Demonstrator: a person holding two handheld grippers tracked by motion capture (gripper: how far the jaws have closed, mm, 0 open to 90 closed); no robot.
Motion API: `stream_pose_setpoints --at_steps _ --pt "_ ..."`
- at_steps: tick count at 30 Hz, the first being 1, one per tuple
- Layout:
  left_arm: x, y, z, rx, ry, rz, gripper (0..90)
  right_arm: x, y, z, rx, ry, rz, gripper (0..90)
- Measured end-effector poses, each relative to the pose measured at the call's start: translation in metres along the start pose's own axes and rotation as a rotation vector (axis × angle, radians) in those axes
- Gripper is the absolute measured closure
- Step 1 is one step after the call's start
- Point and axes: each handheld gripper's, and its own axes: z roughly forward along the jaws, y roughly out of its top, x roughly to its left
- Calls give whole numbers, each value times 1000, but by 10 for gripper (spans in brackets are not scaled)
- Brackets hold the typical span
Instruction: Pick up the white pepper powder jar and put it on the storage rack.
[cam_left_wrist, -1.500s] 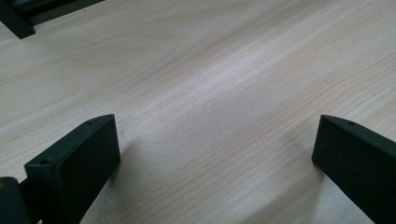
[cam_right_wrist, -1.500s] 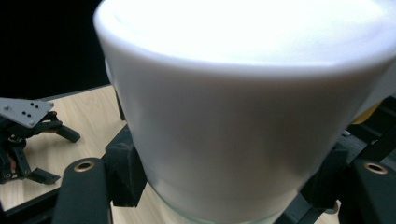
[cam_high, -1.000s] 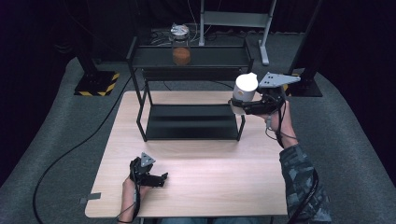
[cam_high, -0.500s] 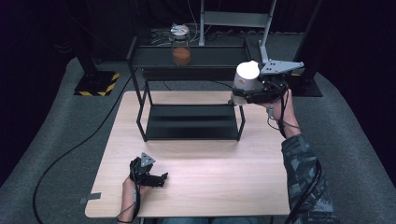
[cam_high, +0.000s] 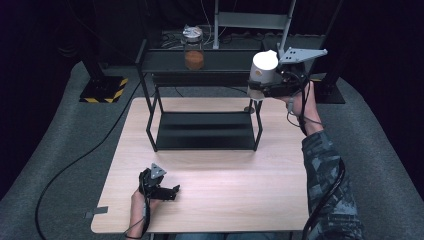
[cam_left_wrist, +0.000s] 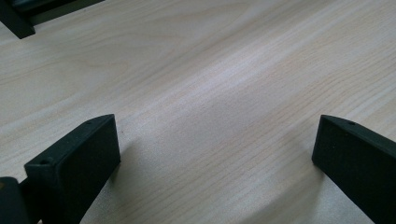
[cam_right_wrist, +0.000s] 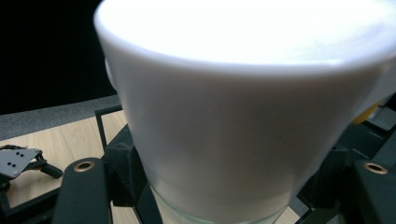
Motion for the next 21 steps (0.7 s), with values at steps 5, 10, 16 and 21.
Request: stream_pose_setpoints --at_steps 5,10,16,21 --pt "0 0 0 -1 0 0 2 -5 7 0 0 -8 0 301" --pt "0 0 0 0 1 2 2 -8 17 1 4 -20 -7 301" --pt "0 0 0 2 0 2 2 -11 27 4 -2 -24 -12 301" --pt "0 0 0 2 0 2 2 -17 34 8 -2 -8 -16 301"
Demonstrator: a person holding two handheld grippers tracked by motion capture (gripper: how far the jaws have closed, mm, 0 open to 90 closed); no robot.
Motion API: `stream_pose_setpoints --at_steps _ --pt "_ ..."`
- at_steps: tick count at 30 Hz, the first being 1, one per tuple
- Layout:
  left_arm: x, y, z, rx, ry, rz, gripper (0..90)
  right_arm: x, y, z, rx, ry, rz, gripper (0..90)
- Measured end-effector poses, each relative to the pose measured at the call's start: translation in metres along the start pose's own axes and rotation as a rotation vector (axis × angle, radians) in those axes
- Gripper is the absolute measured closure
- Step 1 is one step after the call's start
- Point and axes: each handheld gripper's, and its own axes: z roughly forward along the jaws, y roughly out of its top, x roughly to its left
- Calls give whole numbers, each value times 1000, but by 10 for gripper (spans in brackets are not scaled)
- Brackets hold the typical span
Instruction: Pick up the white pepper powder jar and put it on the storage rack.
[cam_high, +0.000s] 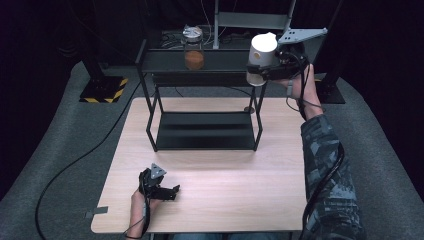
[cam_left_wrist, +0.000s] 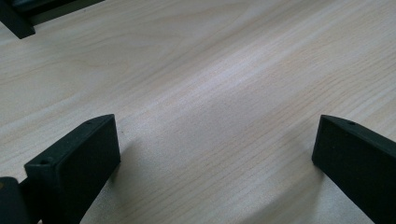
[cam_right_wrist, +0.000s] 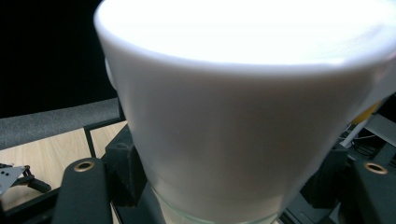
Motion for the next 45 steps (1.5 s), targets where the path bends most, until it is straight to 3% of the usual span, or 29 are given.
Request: stream_pose_setpoints --at_steps 12,18,29,45 --pt "0 0 0 0 0 0 2 -18 16 15 20 26 -5 301" --pt "0 0 0 0 -1 1 2 -28 20 22 21 36 15 301" --pt "0 0 0 -1 -2 1 2 -39 28 29 29 33 31 301" --pt "0 0 0 -1 -2 1 2 -53 27 45 36 11 77 301"
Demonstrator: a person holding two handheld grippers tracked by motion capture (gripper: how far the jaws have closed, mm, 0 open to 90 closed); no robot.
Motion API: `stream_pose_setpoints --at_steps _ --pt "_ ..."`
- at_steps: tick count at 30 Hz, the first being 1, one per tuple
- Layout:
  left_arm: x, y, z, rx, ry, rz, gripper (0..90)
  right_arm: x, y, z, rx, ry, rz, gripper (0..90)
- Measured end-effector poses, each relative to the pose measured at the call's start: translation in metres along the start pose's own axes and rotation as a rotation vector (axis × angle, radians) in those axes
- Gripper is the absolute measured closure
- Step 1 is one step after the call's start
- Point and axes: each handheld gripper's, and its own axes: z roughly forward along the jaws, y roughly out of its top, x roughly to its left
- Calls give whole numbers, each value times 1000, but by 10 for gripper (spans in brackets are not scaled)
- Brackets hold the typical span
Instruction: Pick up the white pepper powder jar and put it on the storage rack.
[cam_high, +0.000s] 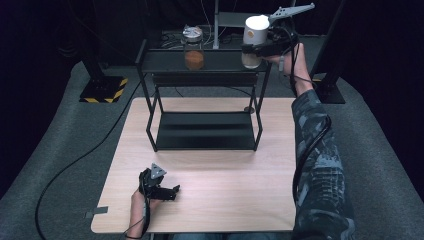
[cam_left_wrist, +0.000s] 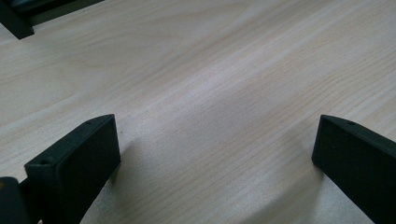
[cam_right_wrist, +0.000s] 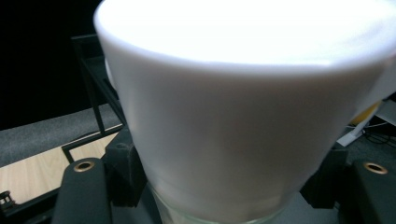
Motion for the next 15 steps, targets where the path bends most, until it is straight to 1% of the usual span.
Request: stream_pose_setpoints --at_steps 5,8,15 --pt "0 0 0 0 0 0 2 -2 -1 9 2 -7 20 301" --pt "0 0 0 0 0 1 2 -4 -3 13 -6 -9 35 301" --pt "0 0 0 0 0 1 2 -4 -3 22 -10 -18 45 302"
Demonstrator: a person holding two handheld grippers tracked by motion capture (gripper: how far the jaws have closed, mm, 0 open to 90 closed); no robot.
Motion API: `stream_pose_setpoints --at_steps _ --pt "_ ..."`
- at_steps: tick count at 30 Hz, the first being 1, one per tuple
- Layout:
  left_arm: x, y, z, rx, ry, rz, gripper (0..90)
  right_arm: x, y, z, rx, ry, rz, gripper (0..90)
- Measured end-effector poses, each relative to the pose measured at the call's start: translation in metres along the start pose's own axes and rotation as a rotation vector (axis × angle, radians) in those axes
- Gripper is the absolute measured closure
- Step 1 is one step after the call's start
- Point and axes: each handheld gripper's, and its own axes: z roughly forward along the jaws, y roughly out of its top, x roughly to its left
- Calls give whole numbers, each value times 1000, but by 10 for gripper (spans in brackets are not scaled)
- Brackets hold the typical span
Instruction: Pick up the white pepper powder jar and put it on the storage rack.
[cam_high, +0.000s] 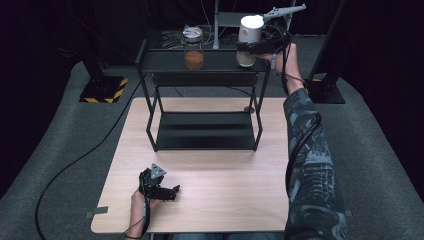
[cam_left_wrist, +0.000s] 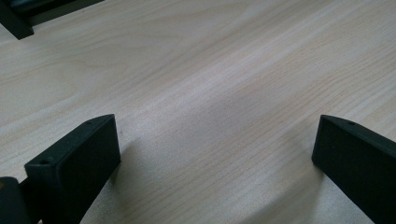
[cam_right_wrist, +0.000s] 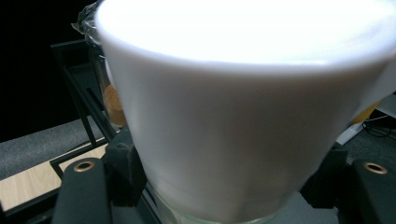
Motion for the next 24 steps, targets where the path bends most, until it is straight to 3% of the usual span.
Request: stream_pose_setpoints --at_steps 11,24 --pt "0 0 0 0 0 0 2 8 4 17 22 -20 4 301" --pt "0 0 0 0 0 0 3 7 7 31 62 -17 27 301"
